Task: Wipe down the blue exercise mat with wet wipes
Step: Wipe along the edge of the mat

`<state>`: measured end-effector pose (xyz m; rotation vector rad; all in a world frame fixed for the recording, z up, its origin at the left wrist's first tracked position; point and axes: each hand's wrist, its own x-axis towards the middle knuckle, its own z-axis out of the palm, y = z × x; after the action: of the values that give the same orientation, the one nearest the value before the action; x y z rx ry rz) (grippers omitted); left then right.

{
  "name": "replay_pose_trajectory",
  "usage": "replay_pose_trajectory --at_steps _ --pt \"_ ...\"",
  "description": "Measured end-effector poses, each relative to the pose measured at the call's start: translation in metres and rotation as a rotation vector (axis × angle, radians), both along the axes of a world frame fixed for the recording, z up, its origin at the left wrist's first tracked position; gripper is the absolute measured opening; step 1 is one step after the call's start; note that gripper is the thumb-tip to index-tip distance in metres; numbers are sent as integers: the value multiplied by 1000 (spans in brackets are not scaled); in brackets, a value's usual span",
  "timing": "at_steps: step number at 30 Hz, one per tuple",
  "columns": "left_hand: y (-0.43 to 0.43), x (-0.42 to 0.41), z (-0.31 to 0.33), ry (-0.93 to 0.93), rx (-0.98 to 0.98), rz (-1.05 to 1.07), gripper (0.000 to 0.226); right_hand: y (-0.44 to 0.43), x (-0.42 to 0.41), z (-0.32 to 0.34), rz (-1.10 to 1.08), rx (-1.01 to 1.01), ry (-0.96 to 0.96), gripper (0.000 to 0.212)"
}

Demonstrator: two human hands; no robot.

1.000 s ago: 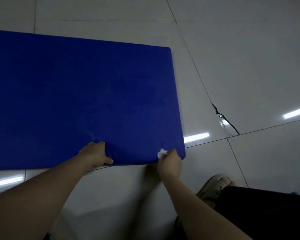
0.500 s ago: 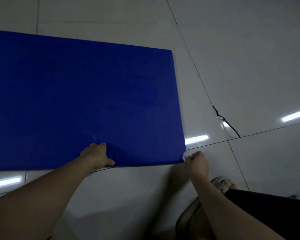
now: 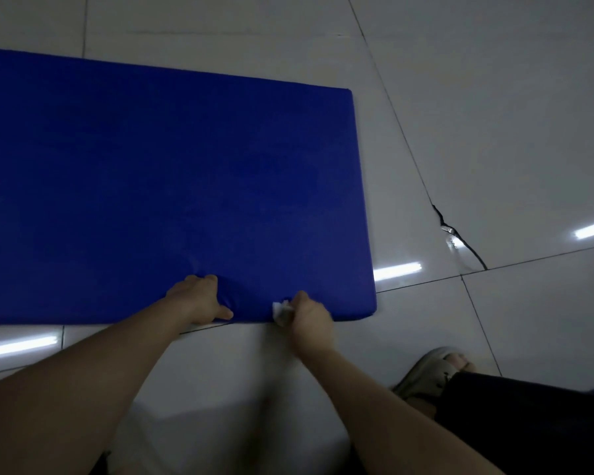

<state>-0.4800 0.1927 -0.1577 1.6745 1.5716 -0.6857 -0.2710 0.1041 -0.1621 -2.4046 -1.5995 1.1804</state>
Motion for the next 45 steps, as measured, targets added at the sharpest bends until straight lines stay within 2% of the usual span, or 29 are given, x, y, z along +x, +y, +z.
replay_pose_trajectory --at_steps 4,6,8,11,13,17,19,21,22,26,28,30,32,34,36,38,39,43,45 --pt "2 0 4 -22 -23 8 53 -6 100 10 -249 3 -159 32" --pt "2 1 4 -23 -33 2 54 -20 136 12 -346 -73 -246 29" --pt "3 3 5 -24 -31 3 54 -31 143 8 -432 -91 -273 21" --pt "4 4 7 -30 -53 0 49 -16 106 7 -533 52 -210 15" --pt "6 5 9 -23 -58 -8 51 2 68 9 -460 73 -107 11" --pt "7 4 9 -22 -80 -7 55 4 -14 5 -97 -13 64 13" --pt "7 6 13 9 -107 -29 73 -6 -47 8 66 -36 122 12" --pt "10 11 16 90 -145 -109 86 -3 -54 16 128 18 72 14" --pt "10 15 17 135 -141 -170 83 4 -48 21 119 56 23 17" --pt "2 26 2 372 50 -498 47 51 17 34 56 96 -152 19" --pt "4 29 2 486 91 -763 34 72 54 35 6 54 -198 16" --pt "1 28 13 496 138 -948 27 84 79 35 -13 14 -171 8" --pt "-1 25 31 498 275 -1023 20 86 87 38 60 -24 -150 11" --pt "-7 20 46 476 436 -942 27 76 85 46 179 0 -166 17" --pt "-16 15 68 491 573 -826 47 64 81 68 225 148 -166 19" --pt "-16 16 100 465 610 -697 62 61 75 97 235 226 -179 23" --pt "-21 21 126 440 563 -610 62 56 75 115 240 233 -190 25" --pt "-32 24 208 583 512 -534 20 60 75 193 292 380 -165 26" --pt "-45 19 253 621 552 -453 10 61 84 237 288 447 -170 26"
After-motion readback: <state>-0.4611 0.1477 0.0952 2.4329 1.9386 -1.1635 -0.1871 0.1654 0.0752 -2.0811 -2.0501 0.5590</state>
